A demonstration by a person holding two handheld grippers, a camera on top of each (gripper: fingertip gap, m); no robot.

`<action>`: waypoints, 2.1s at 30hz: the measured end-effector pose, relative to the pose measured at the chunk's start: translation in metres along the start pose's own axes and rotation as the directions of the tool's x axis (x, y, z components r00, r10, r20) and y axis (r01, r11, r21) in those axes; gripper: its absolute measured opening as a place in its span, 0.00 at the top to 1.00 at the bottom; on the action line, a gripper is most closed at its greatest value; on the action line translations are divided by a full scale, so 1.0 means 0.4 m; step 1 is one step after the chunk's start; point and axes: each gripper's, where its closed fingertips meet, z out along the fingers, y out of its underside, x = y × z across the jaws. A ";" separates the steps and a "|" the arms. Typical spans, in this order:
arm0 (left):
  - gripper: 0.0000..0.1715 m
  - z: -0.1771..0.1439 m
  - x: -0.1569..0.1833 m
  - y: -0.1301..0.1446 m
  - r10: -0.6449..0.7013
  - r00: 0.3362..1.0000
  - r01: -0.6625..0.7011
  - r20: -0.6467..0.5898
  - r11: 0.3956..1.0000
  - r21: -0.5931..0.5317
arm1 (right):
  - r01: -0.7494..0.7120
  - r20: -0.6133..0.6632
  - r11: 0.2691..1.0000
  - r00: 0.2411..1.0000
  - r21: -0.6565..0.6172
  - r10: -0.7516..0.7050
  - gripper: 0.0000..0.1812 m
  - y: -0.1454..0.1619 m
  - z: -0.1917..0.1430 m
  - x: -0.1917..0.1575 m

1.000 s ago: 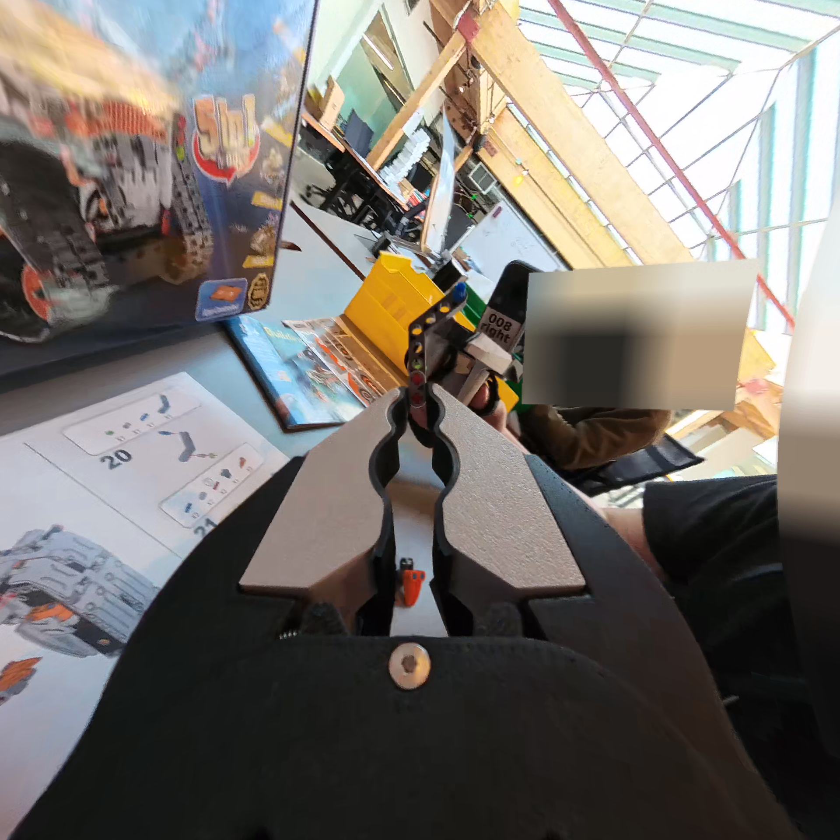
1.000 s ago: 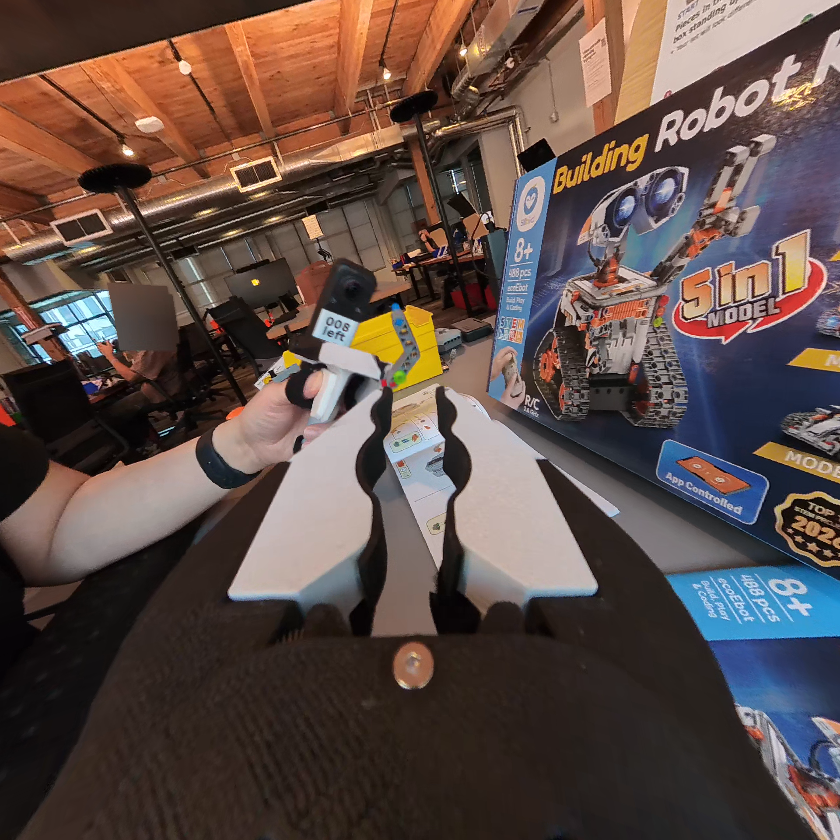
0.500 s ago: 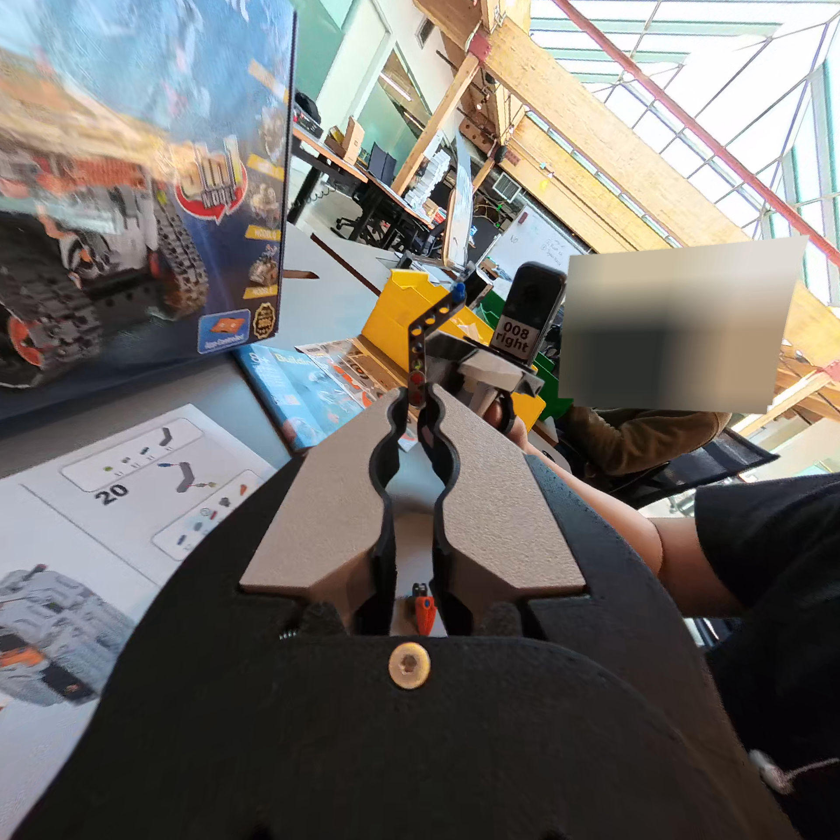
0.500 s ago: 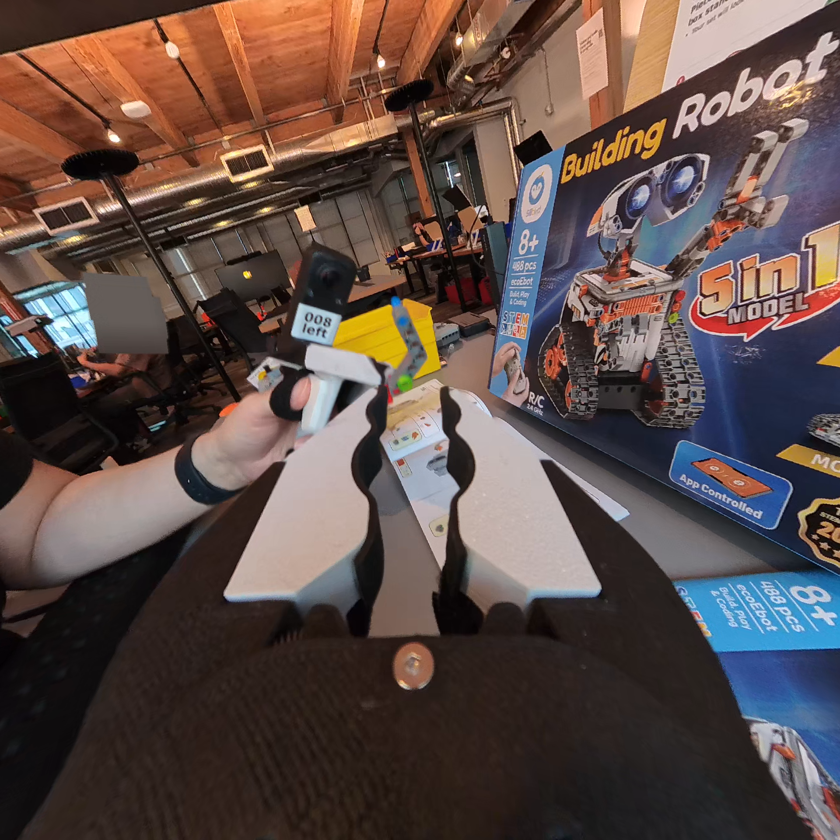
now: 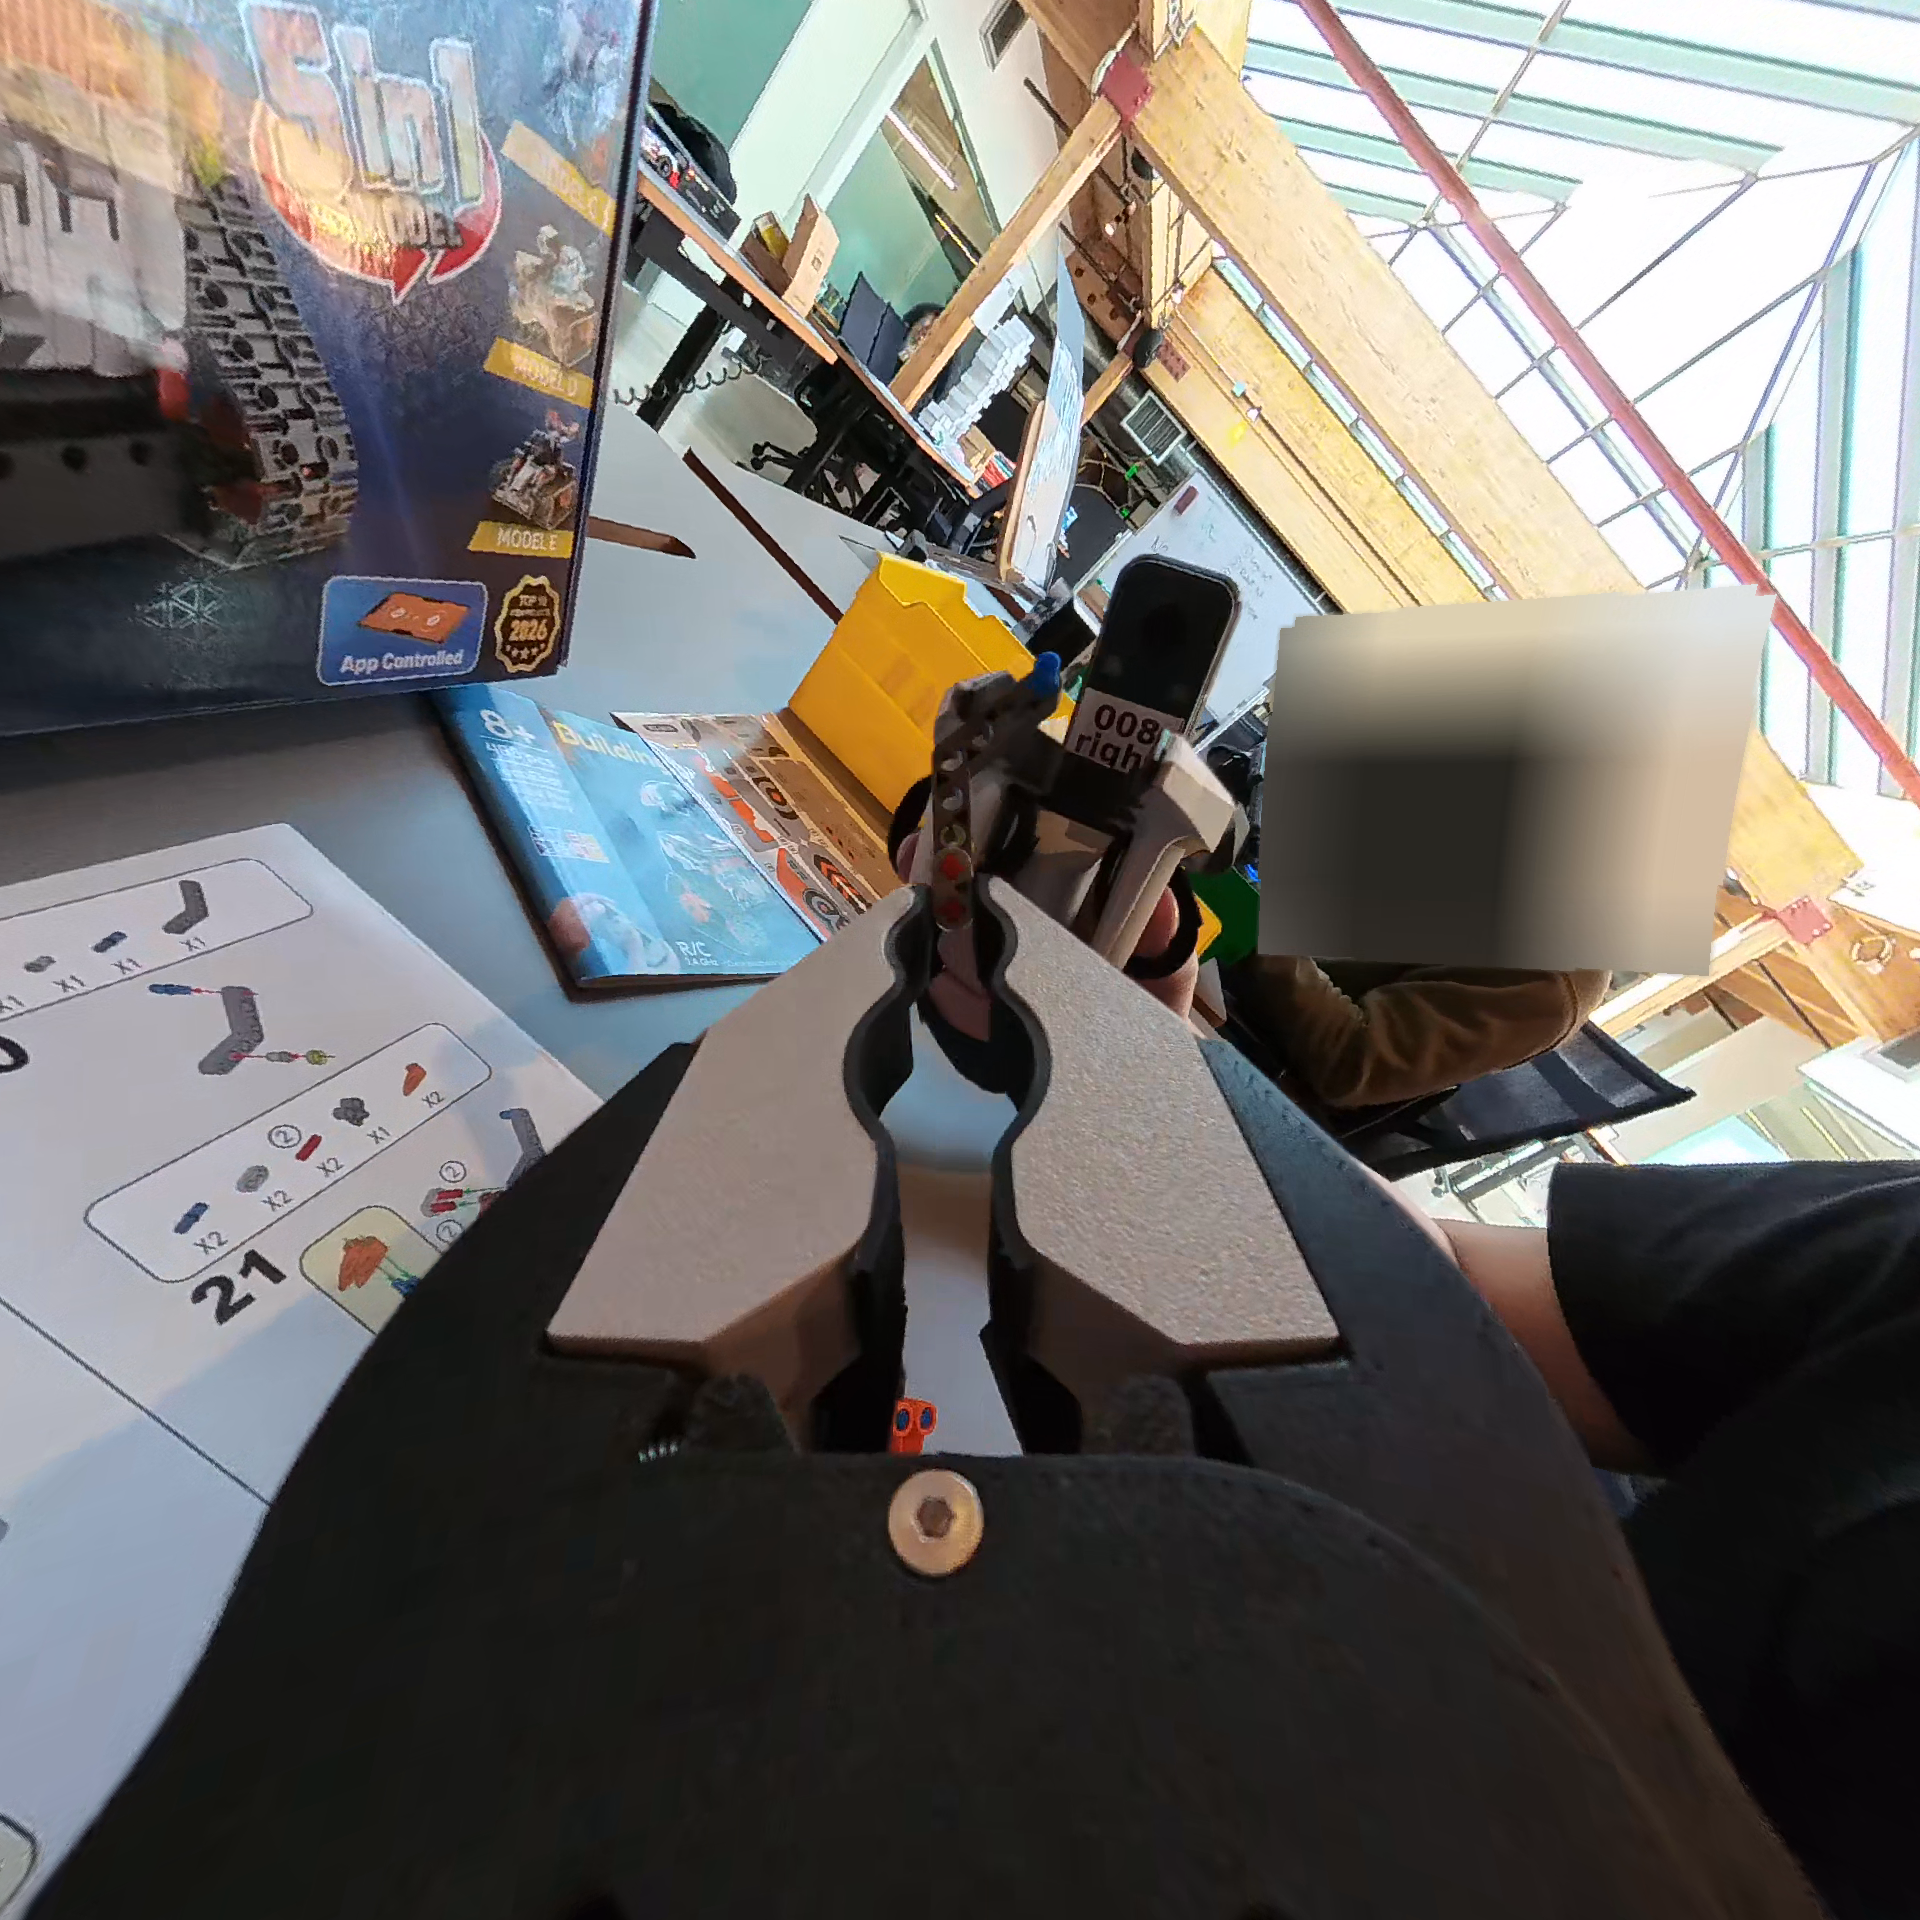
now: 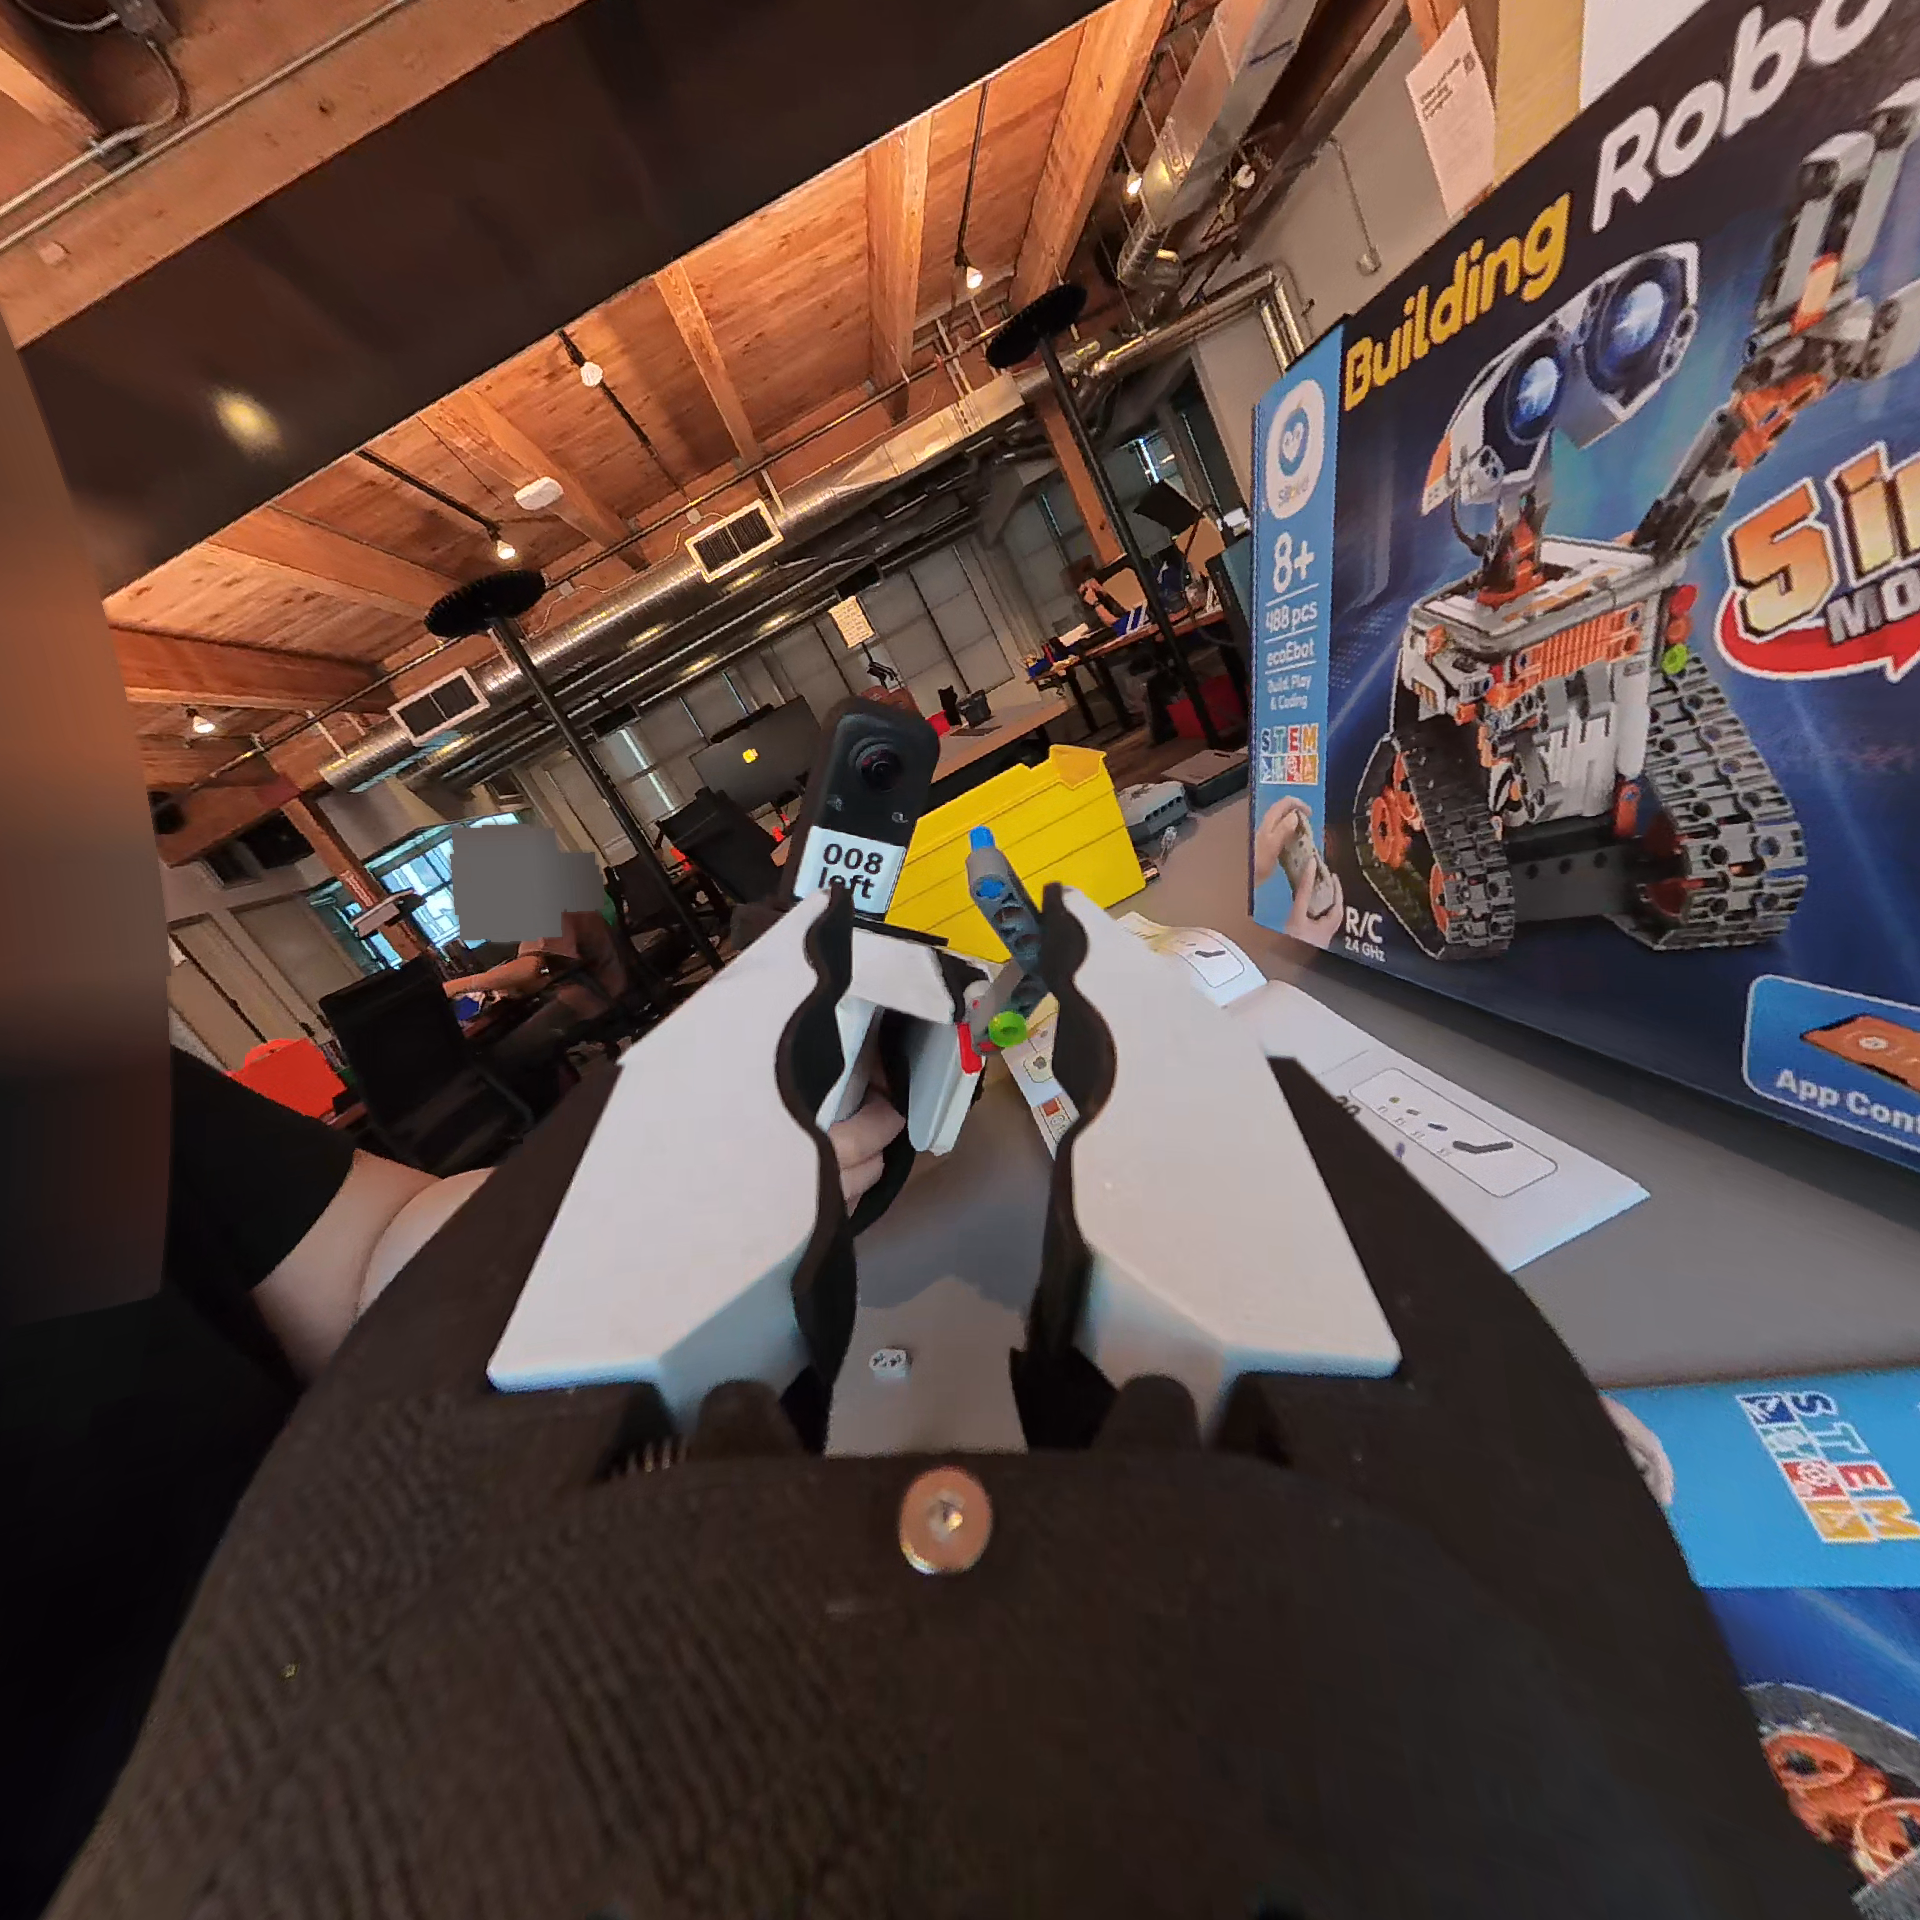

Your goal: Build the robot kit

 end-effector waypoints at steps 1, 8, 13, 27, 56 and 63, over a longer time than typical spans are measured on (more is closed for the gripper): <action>0.97 -0.001 -0.001 -0.002 -0.006 1.000 0.006 0.000 1.000 0.008 | -0.010 -0.001 1.000 1.000 -0.003 0.010 0.80 0.004 0.001 0.003; 0.97 0.001 0.006 -0.008 -0.010 1.000 0.010 -0.006 1.000 0.015 | -0.085 0.016 0.995 0.996 -0.045 0.086 0.78 0.034 0.016 0.005; 0.97 0.011 0.004 -0.002 -0.011 1.000 0.011 0.013 1.000 0.014 | -0.103 0.011 0.994 0.995 -0.035 0.104 0.78 0.039 0.013 0.014; 0.97 -0.046 -0.019 -0.069 0.008 0.995 -0.021 0.100 0.992 0.126 | -0.093 -0.098 0.996 0.991 0.001 0.092 0.77 0.059 -0.020 0.069; 0.98 -0.131 -0.057 -0.133 -0.214 0.974 0.225 -0.070 0.935 0.273 | -0.054 -0.105 0.993 0.994 -0.104 0.043 0.78 0.079 -0.003 0.071; 0.97 -0.103 -0.027 -0.117 -0.154 0.981 0.176 -0.115 0.958 0.224 | -0.033 -0.078 0.999 0.996 -0.015 0.032 0.80 0.025 -0.014 0.044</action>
